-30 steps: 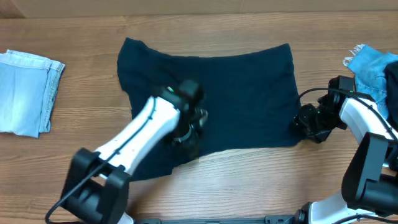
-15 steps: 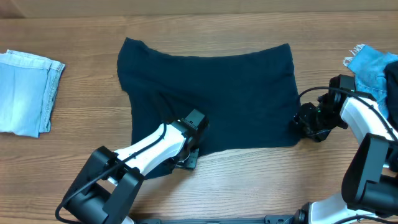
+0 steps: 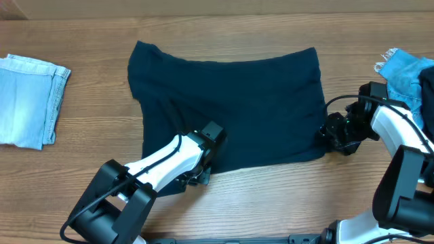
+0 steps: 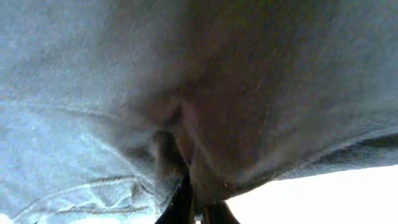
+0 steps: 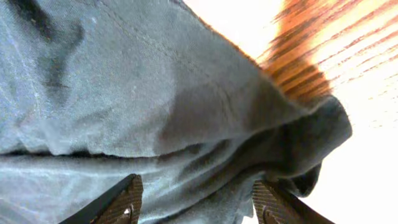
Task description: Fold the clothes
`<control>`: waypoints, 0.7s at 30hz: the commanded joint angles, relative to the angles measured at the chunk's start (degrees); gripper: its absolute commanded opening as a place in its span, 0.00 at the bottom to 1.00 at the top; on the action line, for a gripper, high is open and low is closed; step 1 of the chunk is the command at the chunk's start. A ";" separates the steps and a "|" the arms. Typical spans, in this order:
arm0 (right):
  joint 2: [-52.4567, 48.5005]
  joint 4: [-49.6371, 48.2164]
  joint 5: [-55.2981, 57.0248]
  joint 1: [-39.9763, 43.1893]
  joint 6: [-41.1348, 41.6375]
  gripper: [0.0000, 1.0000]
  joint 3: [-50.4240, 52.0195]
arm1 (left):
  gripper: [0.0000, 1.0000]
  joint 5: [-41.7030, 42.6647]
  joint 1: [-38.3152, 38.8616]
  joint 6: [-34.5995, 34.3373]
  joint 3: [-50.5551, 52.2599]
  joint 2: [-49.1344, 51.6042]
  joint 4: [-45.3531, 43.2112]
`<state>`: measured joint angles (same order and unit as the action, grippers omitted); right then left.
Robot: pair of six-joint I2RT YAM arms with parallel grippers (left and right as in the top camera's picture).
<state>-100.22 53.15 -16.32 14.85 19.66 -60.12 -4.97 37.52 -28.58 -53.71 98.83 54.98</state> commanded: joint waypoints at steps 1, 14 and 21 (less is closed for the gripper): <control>1.97 -0.22 -0.28 -0.22 -0.24 0.61 -1.46 | 0.04 -4.50 -0.72 -2.45 -1.33 -7.65 0.35; 1.97 1.70 4.33 -0.22 0.17 0.66 -1.46 | 0.04 -5.97 -3.48 -0.55 -1.31 -16.22 0.28; 1.97 4.42 5.77 -0.22 1.36 0.64 -1.46 | 0.04 -5.97 -3.48 -0.33 -1.31 -16.22 0.57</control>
<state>-100.22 57.45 -11.66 14.85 20.51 -60.23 -9.69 34.35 -29.63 -54.04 82.72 55.33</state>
